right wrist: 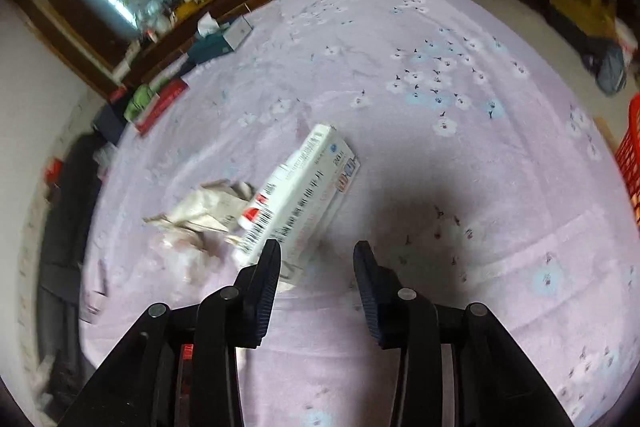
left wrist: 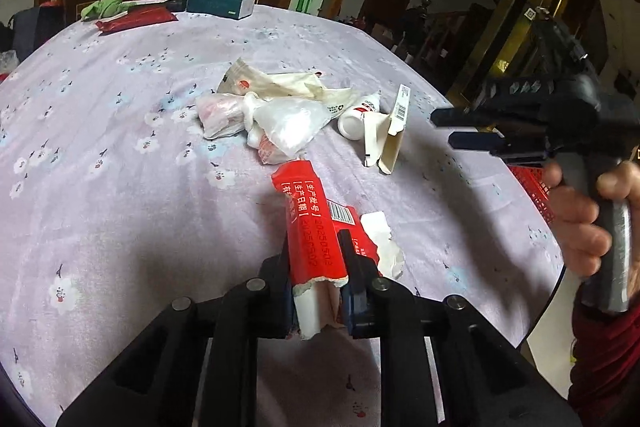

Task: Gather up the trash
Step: 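Grasp the white medicine box with the right tool while the left tool holds the red box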

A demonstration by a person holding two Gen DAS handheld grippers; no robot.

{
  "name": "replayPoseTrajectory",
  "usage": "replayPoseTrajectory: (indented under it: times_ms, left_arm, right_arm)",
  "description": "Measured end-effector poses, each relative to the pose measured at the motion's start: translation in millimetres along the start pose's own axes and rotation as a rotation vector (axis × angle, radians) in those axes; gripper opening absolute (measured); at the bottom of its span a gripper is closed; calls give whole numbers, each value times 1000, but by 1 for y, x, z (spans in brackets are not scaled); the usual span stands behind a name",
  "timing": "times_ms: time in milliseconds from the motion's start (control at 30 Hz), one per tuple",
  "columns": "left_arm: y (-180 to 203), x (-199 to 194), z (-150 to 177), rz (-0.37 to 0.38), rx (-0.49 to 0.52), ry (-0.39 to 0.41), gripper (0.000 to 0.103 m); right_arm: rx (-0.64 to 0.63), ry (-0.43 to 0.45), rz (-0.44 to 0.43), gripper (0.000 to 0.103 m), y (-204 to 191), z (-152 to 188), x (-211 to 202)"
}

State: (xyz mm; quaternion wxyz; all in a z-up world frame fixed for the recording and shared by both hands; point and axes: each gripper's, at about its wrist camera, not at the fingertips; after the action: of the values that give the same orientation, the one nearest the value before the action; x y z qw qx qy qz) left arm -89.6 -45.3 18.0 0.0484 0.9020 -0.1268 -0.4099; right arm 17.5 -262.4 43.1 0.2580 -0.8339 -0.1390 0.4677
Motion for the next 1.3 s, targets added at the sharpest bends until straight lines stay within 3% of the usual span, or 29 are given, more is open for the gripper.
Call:
replayPoseTrajectory:
  times_ms: [167, 367, 500, 600, 700, 833, 967, 1000, 1100, 1300]
  left_arm:
    - [0, -1, 0, -11, 4, 15, 17]
    - [-1, -7, 0, -23, 7, 42, 17]
    - [-3, -7, -1, -23, 5, 45, 17]
    - [-1, -8, 0, -20, 11, 47, 17]
    - [4, -7, 0, -19, 25, 51, 17]
    - [11, -4, 1, -24, 37, 46, 17]
    - [16, -2, 0, -31, 41, 51, 17]
    - [17, -2, 0, -36, 42, 55, 17]
    - [19, -6, 0, -47, 40, 74, 16]
    - [30, -27, -6, -70, 51, 180, 16]
  right_arm:
    - [9, 27, 25, 68, -14, -17, 4]
    - [39, -16, 103, 69, -15, -28, 42]
    - [47, -46, 91, 56, -6, -20, 49]
    - [-4, -21, 97, 34, -8, -14, 32]
    - [-5, -13, 96, 25, 2, -9, 22]
    - [58, -4, -18, 24, 19, -6, 25]
    - [65, -12, -56, 25, 21, -2, 35]
    - [58, -9, -68, 21, 19, 0, 35]
    - [-10, 35, -66, 14, 8, 9, 22]
    - [-157, 162, -40, 14, -11, 32, -28]
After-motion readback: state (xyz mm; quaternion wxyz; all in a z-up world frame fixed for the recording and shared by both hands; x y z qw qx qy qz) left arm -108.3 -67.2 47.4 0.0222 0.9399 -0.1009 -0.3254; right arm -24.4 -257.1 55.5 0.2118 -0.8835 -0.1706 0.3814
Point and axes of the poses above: each gripper's, at about its wrist camera, not at the fingertips, and x roughly the way its jaws point, y to its right, z to its underside, and after that the axes turned 9 degrees about -z, right-handed
